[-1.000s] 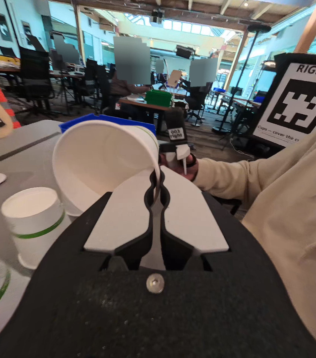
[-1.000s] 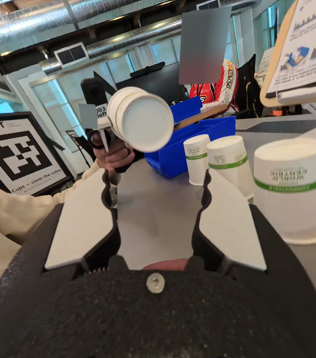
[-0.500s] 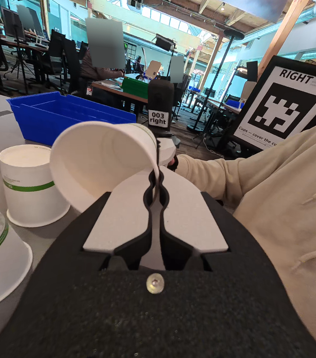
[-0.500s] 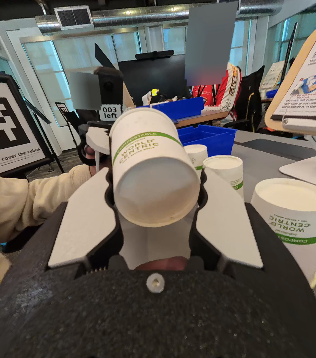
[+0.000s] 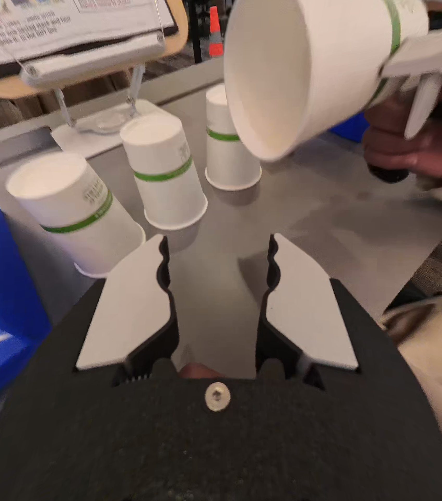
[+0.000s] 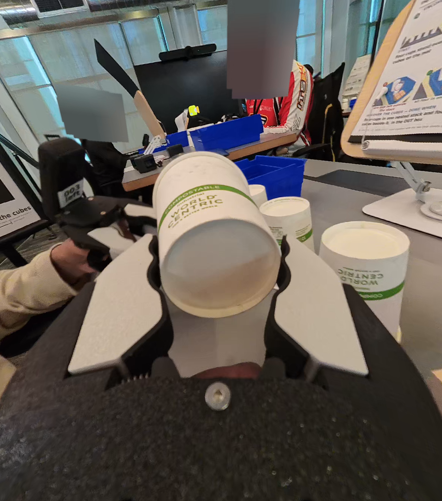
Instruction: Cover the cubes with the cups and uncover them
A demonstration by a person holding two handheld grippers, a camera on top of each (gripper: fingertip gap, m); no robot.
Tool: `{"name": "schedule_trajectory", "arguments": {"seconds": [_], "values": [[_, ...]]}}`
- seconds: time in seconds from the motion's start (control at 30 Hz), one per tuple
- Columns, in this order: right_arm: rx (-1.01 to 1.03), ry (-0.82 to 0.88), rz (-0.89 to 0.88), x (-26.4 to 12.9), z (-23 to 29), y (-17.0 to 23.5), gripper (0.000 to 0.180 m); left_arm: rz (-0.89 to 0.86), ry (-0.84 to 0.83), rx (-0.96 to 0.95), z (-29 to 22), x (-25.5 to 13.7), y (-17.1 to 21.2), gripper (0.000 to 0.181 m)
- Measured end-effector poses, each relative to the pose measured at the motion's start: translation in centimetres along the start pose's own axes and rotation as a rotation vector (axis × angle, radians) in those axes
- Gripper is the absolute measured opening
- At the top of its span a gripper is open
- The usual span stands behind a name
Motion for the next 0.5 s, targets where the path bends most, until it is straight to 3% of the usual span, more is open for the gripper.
{"name": "schedule_trajectory", "arguments": {"seconds": [0.07, 0.17, 0.3, 0.5], "values": [[-0.016, 0.059, 0.054, -0.8, -0.5, -0.7, 0.085, 0.051, 0.007, -0.011, -0.6, 0.2, 1.2, 0.077], [-0.132, 0.234, 0.206, -3.8, -1.6, -4.9, 0.085, 0.06, 0.047, -0.041, -1.2, 0.4, 1.5, 0.077], [-0.303, 0.414, 0.606, -7.4, -4.7, -10.1, 0.085, 0.046, 0.061, -0.027, -1.5, 0.2, 1.2, 0.075], [-0.397, 0.344, 1.234, -5.7, -10.8, -8.2, 0.085, 0.055, 0.001, 0.017, -1.2, 0.1, 1.2, 0.071]]}}
Point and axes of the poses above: each gripper's, where its closed fingertips meet, x out along the fingers, y out of its underside, z = x × y across the jaws, the point moved 6 cm from there along -x, back along the fingers, and after that the axes turned 1 degree about z, right-handed, at the moved point
